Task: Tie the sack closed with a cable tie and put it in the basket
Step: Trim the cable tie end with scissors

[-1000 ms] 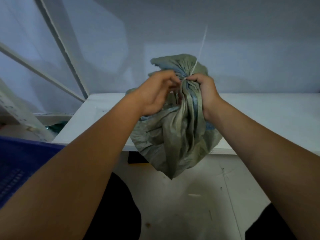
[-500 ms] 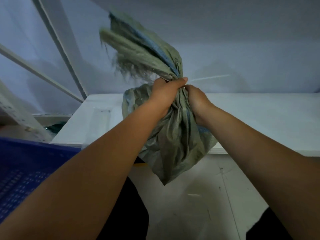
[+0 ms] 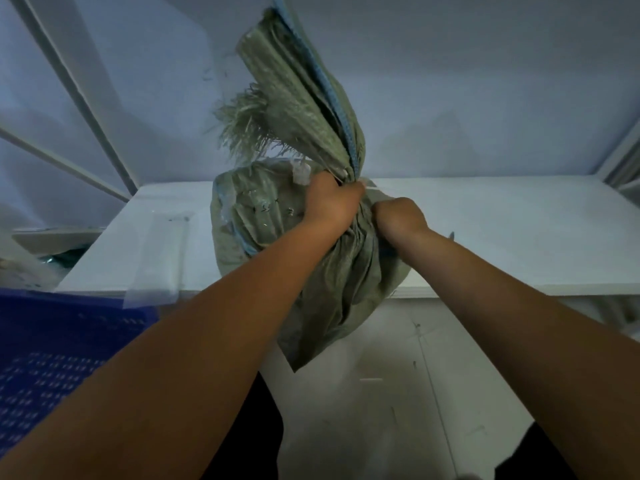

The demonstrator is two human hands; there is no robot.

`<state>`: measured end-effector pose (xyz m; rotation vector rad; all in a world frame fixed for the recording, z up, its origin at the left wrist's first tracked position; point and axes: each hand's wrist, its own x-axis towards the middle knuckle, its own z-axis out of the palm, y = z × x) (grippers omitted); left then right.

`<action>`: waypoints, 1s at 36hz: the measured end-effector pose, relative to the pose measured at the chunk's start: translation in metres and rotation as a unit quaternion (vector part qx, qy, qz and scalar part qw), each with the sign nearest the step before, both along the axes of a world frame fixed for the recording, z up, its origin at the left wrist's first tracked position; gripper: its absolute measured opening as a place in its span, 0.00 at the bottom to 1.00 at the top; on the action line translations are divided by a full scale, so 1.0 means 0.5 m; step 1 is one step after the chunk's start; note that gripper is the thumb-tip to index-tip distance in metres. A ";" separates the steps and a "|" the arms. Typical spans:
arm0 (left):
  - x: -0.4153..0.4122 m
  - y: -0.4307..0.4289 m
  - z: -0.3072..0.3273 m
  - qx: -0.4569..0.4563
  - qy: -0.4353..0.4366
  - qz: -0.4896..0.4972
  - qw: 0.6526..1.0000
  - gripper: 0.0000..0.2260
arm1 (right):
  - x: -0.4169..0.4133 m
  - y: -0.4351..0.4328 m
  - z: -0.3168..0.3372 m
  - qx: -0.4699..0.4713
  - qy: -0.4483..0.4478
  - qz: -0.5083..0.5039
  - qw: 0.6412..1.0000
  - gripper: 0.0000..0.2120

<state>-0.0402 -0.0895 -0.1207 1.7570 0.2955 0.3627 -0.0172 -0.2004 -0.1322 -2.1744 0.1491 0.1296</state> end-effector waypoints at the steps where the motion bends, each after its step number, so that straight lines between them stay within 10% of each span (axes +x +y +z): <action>1: 0.004 -0.006 -0.007 0.007 0.004 -0.001 1.000 0.08 | -0.001 -0.014 -0.006 -0.018 -0.017 -0.003 1.000 0.13; 9: 0.020 -0.058 -0.055 0.078 0.024 -0.066 0.994 0.08 | -0.011 -0.099 -0.055 -0.041 -0.121 -0.096 0.987 0.11; 24: 0.053 -0.099 -0.120 0.233 0.075 -0.159 0.957 0.09 | 0.065 -0.120 -0.163 -0.222 0.190 0.028 0.956 0.26; 36: 0.073 -0.087 -0.130 0.225 0.072 -0.166 0.957 0.11 | 0.066 -0.131 -0.154 -0.349 0.163 0.032 0.922 0.28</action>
